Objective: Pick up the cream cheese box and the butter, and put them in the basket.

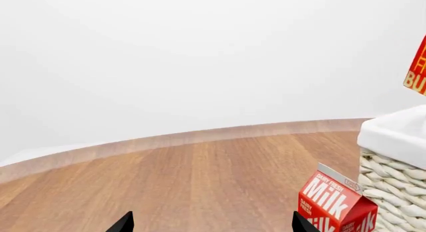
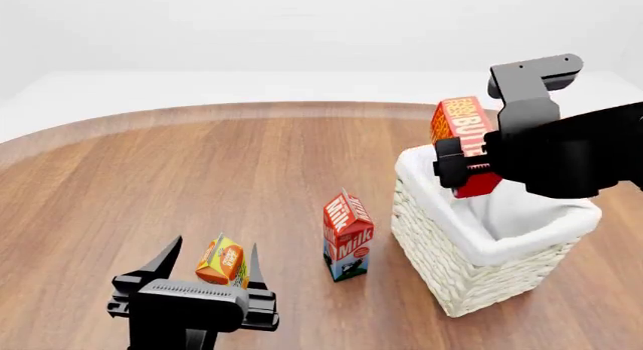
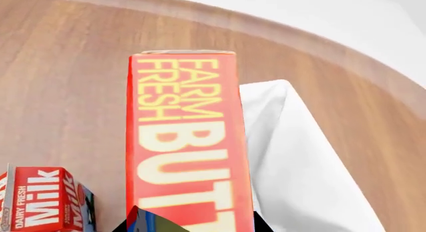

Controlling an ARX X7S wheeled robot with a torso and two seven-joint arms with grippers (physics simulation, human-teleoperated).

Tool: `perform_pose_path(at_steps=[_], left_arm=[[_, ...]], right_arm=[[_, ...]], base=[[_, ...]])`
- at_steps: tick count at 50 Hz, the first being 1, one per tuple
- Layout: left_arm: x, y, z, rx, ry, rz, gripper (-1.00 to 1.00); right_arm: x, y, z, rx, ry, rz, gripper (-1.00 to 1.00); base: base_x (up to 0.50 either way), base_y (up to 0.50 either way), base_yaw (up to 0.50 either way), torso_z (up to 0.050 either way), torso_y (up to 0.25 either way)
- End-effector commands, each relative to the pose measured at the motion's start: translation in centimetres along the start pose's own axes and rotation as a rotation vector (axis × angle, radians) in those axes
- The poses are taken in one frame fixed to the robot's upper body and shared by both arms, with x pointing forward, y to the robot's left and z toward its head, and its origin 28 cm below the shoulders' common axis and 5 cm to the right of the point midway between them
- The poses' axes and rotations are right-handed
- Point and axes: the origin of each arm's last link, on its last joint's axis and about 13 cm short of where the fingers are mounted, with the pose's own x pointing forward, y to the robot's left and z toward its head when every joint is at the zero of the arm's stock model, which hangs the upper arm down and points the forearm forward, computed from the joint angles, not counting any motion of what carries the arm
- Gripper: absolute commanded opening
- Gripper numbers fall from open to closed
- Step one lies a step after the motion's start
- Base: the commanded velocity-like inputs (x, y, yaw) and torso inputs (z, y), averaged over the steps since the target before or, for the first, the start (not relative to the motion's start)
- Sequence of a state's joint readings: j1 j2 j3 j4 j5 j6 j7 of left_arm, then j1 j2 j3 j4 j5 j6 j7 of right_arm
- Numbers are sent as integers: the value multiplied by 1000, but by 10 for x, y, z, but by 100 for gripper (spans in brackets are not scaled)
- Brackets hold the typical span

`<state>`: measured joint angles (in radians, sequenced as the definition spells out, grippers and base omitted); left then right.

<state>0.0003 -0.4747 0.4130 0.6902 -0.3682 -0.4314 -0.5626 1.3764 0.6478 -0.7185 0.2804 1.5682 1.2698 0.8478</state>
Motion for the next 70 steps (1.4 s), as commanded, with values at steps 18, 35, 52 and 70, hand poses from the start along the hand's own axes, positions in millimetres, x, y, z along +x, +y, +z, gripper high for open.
perform_pose_path(at_steps=[18,35,52,70], left_arm=[[1,-1,0,2,1,-2,100],[1,-1,0,2,3,-1,100],[1,0,-2,1,3,-1,100],[1,-1,-1,2,3,-1,100]], right_arm=[[29,-24,-7,66,51,-121,-100],[54,-26,-10,84,115,-159,-100],[63,-26,-16,72,136,-175,-100],[71,-26,-19,81,158,-180,-100]], base=[[0,0,0,1,2],[0,0,0,0,1],[0,0,0,1,1],[0,0,0,1,1]])
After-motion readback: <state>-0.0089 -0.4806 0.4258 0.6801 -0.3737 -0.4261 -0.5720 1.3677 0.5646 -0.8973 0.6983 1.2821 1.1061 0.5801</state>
